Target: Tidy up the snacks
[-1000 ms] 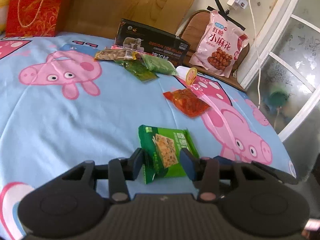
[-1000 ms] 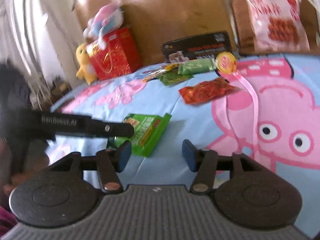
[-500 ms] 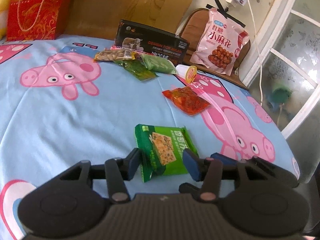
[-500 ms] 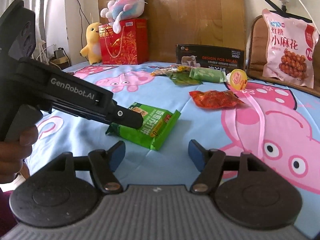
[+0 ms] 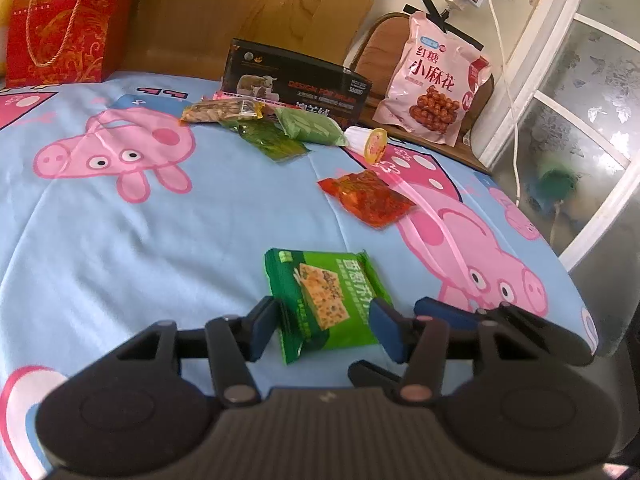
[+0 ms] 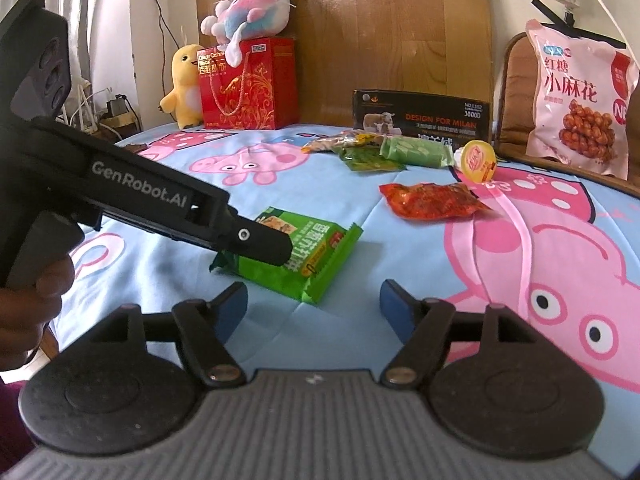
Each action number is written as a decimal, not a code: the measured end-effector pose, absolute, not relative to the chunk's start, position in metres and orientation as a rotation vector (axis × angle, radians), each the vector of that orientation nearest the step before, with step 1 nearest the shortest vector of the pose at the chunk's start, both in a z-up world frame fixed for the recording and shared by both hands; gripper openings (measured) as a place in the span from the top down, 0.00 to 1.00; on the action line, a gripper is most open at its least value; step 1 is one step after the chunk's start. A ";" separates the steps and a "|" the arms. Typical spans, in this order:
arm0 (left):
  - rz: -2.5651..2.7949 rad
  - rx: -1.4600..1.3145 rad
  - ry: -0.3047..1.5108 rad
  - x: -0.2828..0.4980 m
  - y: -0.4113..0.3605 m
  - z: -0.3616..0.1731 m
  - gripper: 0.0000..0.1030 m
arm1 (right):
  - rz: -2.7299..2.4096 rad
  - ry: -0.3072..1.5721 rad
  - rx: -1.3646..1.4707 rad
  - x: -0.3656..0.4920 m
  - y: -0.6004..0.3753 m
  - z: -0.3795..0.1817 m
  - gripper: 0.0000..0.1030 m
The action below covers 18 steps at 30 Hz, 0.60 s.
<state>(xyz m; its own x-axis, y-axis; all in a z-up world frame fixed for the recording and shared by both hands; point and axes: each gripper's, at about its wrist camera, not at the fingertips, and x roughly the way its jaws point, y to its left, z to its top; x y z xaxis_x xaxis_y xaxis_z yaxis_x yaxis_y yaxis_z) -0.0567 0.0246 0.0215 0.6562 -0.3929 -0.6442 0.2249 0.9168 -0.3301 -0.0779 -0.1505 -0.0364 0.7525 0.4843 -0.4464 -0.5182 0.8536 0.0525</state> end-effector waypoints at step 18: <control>-0.458 -0.394 0.863 -0.044 0.048 0.024 0.38 | 0.506 0.487 -0.087 -0.071 -0.147 -0.032 0.27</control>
